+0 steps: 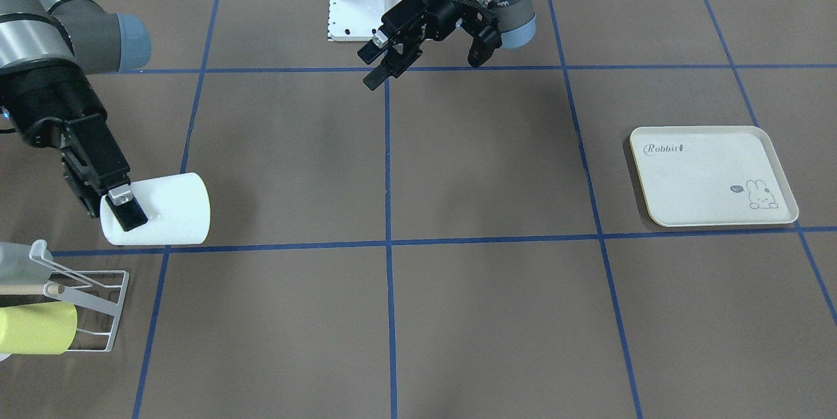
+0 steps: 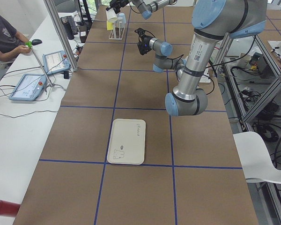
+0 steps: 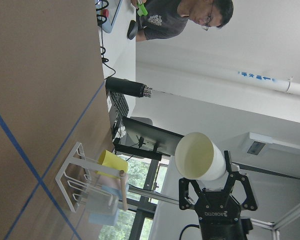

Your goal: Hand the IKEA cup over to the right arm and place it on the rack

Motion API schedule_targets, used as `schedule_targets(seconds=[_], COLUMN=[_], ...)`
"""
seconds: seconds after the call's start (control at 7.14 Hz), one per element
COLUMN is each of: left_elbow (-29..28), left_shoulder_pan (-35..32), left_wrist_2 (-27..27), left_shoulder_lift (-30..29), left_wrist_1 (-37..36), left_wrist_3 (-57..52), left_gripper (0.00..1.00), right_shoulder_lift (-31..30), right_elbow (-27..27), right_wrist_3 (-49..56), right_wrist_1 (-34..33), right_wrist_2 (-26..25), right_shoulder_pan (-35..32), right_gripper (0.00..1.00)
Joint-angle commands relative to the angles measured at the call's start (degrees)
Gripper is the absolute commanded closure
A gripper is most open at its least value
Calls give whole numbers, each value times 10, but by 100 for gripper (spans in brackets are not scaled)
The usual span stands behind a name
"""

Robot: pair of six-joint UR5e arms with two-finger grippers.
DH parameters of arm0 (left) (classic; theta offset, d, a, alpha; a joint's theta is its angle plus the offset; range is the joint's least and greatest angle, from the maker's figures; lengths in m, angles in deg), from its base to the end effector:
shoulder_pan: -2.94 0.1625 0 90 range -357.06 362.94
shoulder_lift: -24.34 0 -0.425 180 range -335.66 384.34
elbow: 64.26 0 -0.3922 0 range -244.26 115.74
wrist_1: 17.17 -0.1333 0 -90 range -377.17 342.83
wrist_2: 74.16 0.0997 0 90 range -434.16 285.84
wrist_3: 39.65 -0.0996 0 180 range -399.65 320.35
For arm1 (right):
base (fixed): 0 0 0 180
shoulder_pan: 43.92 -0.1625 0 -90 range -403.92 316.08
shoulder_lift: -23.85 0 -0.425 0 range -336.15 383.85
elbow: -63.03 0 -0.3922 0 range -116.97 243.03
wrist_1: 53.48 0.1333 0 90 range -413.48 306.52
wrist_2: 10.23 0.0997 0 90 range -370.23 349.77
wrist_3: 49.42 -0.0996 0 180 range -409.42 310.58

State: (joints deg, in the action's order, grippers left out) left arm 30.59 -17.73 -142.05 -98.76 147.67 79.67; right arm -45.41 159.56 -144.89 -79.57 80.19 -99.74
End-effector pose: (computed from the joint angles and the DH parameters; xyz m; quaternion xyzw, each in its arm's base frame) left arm 0.4897 -0.3673 0.1497 0.0442 0.8231 -0.3743 0.4248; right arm -0.2255 -0.5681 0.2785 0.3016 -0.6476 0.3544 0.6034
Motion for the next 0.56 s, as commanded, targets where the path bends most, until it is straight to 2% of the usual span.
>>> schedule_targets(seconds=[0.0,0.14,0.42], left_elbow=[12,31,48], left_shoulder_pan=[-24,-27,-54], left_wrist_2=[-42,-46,-96], left_shoulder_lift=[1,1,1], left_wrist_1=[-115,-188,-282], left_wrist_3=[-45,-84,-102], left_gripper=[0,0,0], right_shoulder_lift=[-29,-49,-99], right_elbow=[-1,-1,2], right_wrist_3=[126,189,288], right_wrist_1=[-52,-71,-85], right_wrist_2=[-34,-77,-109], right_shoulder_pan=[-23,-23,-22], right_gripper=[100,100,100])
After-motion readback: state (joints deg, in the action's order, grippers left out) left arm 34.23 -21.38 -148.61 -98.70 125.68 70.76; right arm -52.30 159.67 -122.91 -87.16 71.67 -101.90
